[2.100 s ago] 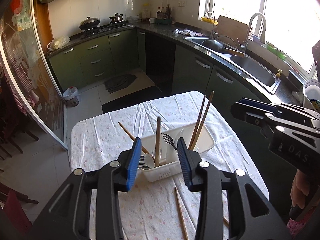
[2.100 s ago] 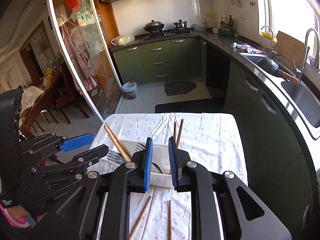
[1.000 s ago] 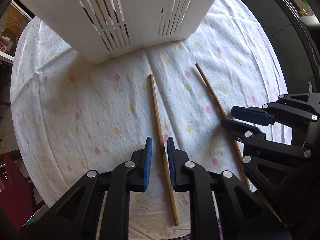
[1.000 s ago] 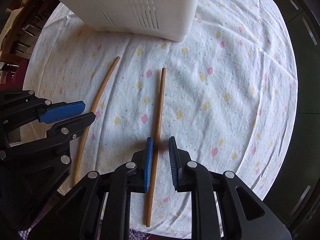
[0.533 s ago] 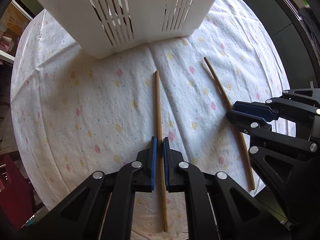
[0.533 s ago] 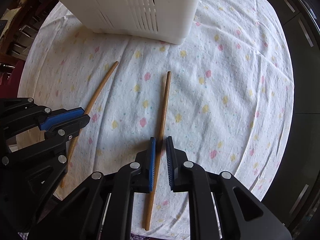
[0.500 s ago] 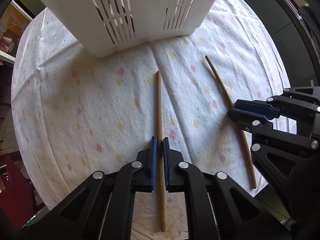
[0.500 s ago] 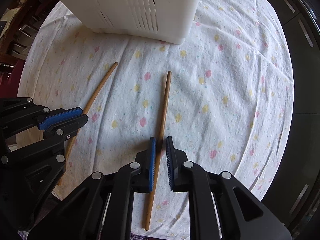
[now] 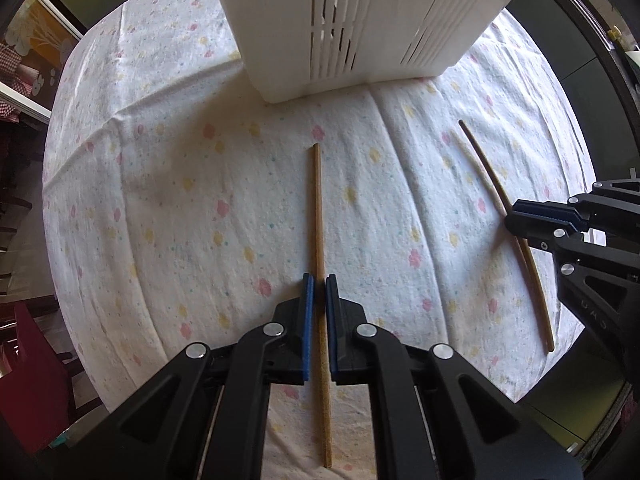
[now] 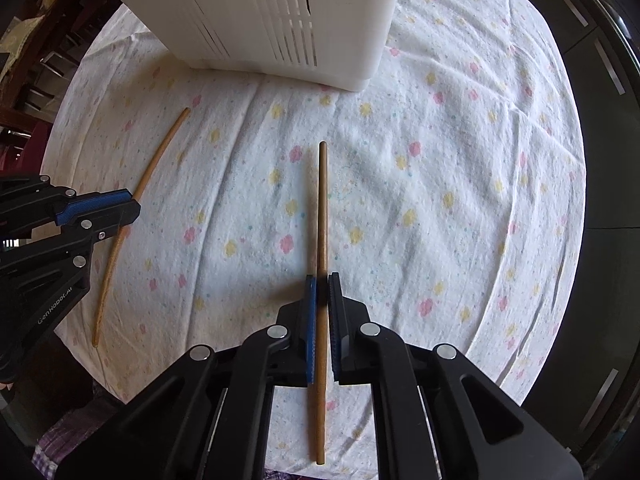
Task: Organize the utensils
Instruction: 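Lift both chopsticks and drop them into the white caddy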
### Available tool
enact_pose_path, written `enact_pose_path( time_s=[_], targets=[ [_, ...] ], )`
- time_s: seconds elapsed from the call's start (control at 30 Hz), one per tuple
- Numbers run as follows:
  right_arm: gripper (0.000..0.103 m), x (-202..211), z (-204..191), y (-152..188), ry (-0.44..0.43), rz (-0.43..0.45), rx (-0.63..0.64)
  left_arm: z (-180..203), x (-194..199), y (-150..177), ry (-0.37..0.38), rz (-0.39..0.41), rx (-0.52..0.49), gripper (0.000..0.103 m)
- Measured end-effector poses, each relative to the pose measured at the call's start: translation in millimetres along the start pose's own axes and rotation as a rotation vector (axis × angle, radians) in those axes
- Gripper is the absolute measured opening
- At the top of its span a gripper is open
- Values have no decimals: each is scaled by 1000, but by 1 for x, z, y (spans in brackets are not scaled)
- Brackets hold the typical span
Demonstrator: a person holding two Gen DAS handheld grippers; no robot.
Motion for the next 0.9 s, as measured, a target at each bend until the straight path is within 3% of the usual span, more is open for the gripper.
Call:
enact_pose_path(
  time_s=[0.2,0.43,0.9],
  targets=[
    [7,53,8,11,-80,161,-19,-6,38,-1,31,113,6,6],
    [7,130,0,24,-117,343,-2,-13,129,9,59,324,-26,6],
    [7,274,-2,12,-147,656,14,10,295,-33,101,702,-12,6]
  ],
)
Point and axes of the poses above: each gripper's, at about its wrist camera, not at the fingertips, and x roughly against the way its jaws point, z to its right, y to its underside, the point moved 4 cm from there along -x, roughly the way its jaws point, and after that the axes turned 5 degrees about -y, right-handed, at the moved point
